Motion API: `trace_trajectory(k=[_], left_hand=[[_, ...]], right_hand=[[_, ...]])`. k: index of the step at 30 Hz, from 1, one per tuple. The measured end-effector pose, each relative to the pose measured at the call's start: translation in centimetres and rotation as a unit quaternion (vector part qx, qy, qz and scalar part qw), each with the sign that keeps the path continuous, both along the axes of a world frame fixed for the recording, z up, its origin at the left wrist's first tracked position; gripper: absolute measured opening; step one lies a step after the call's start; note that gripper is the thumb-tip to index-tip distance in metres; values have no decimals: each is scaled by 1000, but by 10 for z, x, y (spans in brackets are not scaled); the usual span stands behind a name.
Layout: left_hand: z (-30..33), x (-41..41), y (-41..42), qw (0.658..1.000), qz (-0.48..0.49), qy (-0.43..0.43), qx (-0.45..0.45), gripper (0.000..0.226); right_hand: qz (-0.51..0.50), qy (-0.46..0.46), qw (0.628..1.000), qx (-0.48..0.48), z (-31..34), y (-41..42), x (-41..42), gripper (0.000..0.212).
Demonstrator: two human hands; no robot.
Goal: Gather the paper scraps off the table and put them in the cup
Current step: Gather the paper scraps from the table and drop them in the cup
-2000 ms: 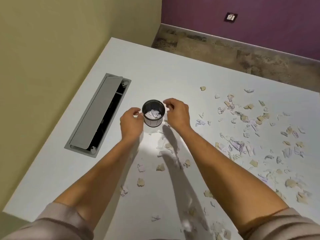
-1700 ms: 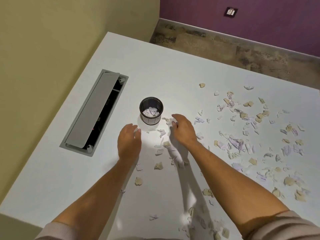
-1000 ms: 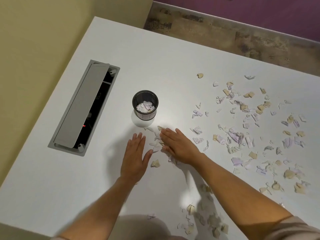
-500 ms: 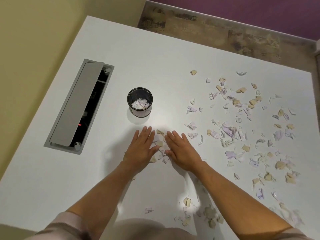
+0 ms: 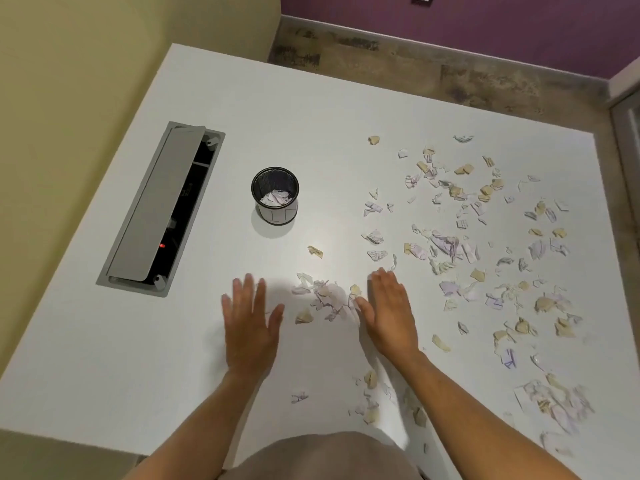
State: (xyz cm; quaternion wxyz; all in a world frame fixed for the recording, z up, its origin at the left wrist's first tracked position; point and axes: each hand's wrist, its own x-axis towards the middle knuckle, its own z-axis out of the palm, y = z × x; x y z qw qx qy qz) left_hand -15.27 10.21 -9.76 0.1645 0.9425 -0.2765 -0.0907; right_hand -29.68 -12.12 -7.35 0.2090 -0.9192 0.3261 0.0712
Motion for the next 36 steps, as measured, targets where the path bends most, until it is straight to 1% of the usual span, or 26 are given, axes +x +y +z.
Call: trace_trajectory(k=[2,5,7,9,11,15,17,19,22,24,26,27,29,31,34,36], left_hand=[[-1,-11,12,997,73,7,37,64],[-4,-28,17,986,138,35,83,71],[-4,-37,12,980,170,62,85,75],[-4,-44,4,979,177,83,57,78],[-4,-50,-3,985,144,91,25,79],[-6,-55,-17,992,50,114,-37,75],[-5,-56,-23,991,-4,116,-71,71],[-4,-52,-27,990,-33,102,-91,67],[-4,-33,-32,993,8,79,-90,65],[-4,-19,-32,995,54,66,-60,69],[-5,-11,-30,995,74,67,-22,75],[-6,-11,-28,995,63,74,-4,77],[-10,-17,-24,996,7,81,23,79],[-13,-25,-23,994,-53,87,29,78],[-18,-34,-29,988,-114,108,-12,72],[-17,-30,-40,984,-127,112,-49,68]], right_hand=[[-39,31,999,-12,-3,7,-16,69],[-72,92,993,-11,-11,20,-28,74],[-78,105,991,10,-16,29,-31,78],[-62,101,993,26,-19,36,-31,82],[-33,85,995,31,-21,41,-31,84],[18,56,997,49,-21,43,-28,75],[11,34,998,57,-19,39,-28,70],[-5,10,999,39,-15,30,-26,65],[-9,-7,1000,24,-11,14,-15,64],[5,-2,999,50,-11,6,-5,67],[29,18,996,79,-12,-1,5,70],[52,28,995,80,-13,-3,9,70],[112,36,991,56,-14,-2,10,70],[155,32,987,32,-16,0,6,69],[146,-15,988,44,-16,-1,1,61],[95,-74,991,63,-11,-7,5,53]])
